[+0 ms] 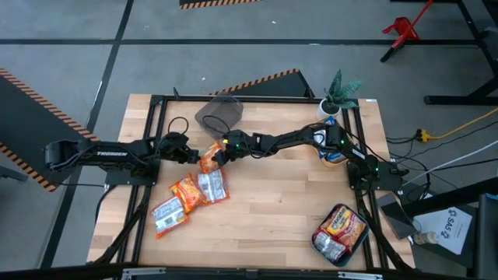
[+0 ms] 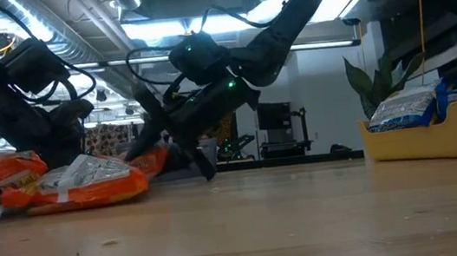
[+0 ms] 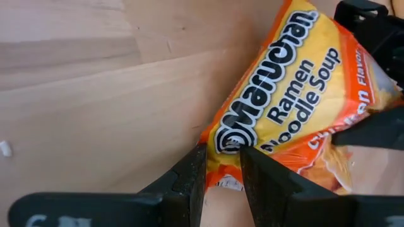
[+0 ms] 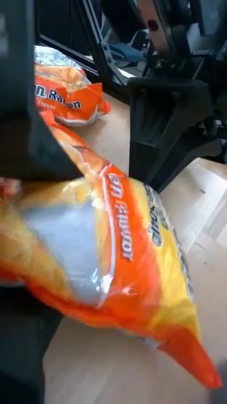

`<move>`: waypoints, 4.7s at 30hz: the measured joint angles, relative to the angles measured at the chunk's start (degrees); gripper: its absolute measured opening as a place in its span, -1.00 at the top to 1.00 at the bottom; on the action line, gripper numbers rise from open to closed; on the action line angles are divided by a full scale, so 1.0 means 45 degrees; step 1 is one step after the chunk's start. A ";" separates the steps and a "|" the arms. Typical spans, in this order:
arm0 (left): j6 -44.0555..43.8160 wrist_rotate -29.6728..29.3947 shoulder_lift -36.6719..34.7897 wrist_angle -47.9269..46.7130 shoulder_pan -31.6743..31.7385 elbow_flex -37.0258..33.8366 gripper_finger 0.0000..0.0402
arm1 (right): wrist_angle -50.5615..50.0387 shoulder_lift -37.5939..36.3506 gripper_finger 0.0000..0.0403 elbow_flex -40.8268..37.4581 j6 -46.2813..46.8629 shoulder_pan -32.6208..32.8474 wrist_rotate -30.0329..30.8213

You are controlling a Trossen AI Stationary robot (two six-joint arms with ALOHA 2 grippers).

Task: Sort Maruchan noodles
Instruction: Put the orange noodle pack into the gray bin

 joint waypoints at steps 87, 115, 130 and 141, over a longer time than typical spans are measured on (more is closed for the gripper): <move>0.3031 0.0756 -0.2172 -0.5290 -0.3857 0.3778 0.58 | -1.0832 -0.3582 -0.12 0.4935 -0.9393 -0.4197 0.0364; -0.2030 0.1725 -0.3339 -1.0379 -0.9292 0.5734 0.68 | -0.2709 -0.1453 -0.55 0.2047 -0.7274 0.0754 -0.1875; -0.3782 0.0365 -0.3171 -0.9022 -1.0926 0.3048 0.85 | -0.2838 -0.1190 -0.60 0.2059 -0.7006 0.0903 -0.0973; -0.4875 -0.0663 -0.2991 -0.6833 -1.1001 0.1017 0.90 | -0.2818 -0.1190 -0.60 0.2059 -0.7014 0.0896 -0.0819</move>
